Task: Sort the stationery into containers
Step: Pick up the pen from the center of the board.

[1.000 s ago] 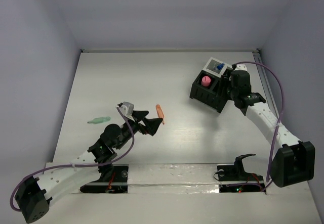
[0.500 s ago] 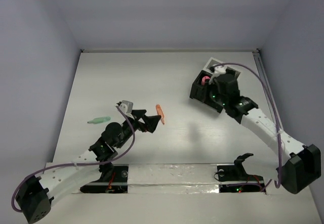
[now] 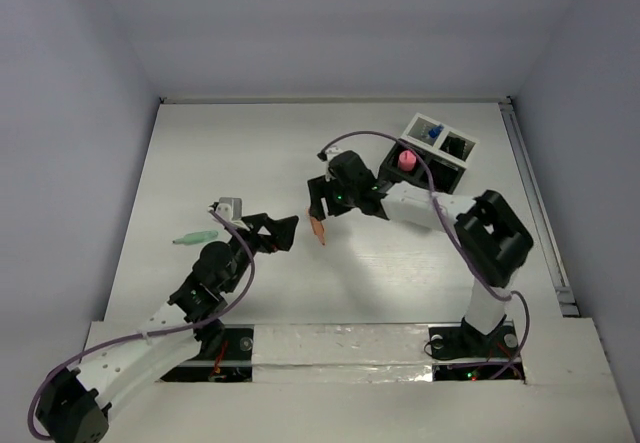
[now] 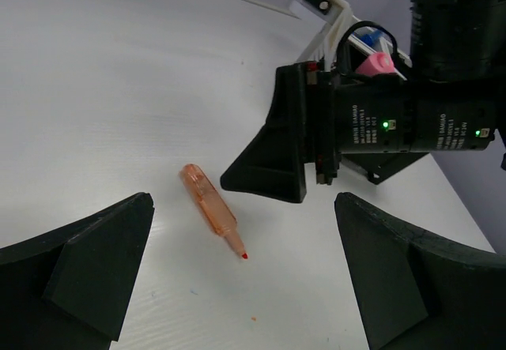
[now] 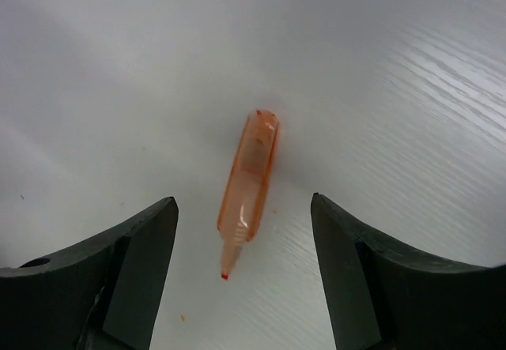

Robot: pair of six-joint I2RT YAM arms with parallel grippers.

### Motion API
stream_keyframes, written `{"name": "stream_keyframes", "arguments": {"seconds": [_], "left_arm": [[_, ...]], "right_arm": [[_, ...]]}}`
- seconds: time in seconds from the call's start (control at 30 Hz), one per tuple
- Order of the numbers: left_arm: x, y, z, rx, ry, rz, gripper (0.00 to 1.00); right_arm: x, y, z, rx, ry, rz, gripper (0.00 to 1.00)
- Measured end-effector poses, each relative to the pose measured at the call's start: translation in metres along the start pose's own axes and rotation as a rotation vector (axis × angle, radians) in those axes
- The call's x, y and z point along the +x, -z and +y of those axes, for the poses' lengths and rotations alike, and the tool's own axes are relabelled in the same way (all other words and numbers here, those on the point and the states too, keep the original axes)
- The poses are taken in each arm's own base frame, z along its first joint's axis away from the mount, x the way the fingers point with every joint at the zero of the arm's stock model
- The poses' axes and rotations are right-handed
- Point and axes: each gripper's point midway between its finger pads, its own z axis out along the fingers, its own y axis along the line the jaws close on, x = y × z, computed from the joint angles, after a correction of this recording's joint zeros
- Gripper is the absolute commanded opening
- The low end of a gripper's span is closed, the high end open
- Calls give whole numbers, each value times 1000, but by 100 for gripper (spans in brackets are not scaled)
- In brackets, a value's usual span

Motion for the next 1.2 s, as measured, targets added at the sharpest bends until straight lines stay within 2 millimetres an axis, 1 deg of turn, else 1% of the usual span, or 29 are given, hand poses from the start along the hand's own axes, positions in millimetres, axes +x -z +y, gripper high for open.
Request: {"name": "stream_keyframes", "arguments": {"seconds": [0.07, 0.13, 0.23, 0.33, 0.4, 0.5, 0.6, 0.7, 0.73, 0.8, 0.83, 0.93, 1.03, 1.1, 1.17, 1.2], "left_arm": [[-1, 1, 5, -19, 0, -5, 98], [0, 1, 9, -33, -1, -6, 97], [1, 2, 12, -44, -5, 1, 97], [0, 4, 13, -48, -4, -3, 96], [-3, 5, 13, -46, -2, -12, 96], [-6, 6, 12, -43, 1, -23, 96], [-6, 6, 12, -40, 1, -22, 96], [-5, 6, 12, -39, 1, -21, 96], [-5, 6, 12, -38, 1, -20, 96], [-6, 6, 11, -36, 1, -22, 95], [-7, 7, 11, -33, 3, -26, 95], [-9, 7, 9, -26, 5, -33, 95], [-10, 8, 8, -19, 7, -36, 93], [-9, 8, 7, -13, 7, -32, 91], [-8, 9, 5, -4, 8, -30, 90], [-9, 9, 4, 2, 10, -32, 89]], "right_arm": [[-5, -17, 7, 1, 12, 4, 74], [-6, -34, 11, 14, 21, 15, 71], [-3, -55, 9, 50, 28, 36, 68], [8, -68, 2, 92, 36, 71, 65], [2, -68, 2, 102, 36, 61, 64], [4, -68, -2, 126, 37, 71, 61], [5, -68, -5, 142, 39, 78, 42], [4, -71, -8, 166, 41, 80, 41], [4, -72, -9, 173, 42, 81, 35], [4, -72, -11, 184, 50, 82, 27], [4, -71, -11, 188, 51, 84, 22], [3, -70, -14, 205, 58, 88, 14], [2, -69, -14, 200, 63, 83, 13], [0, -63, -9, 175, 72, 73, 12], [-5, -48, 0, 125, 80, 47, 12], [-13, -36, 8, 89, 87, 16, 11]]}}
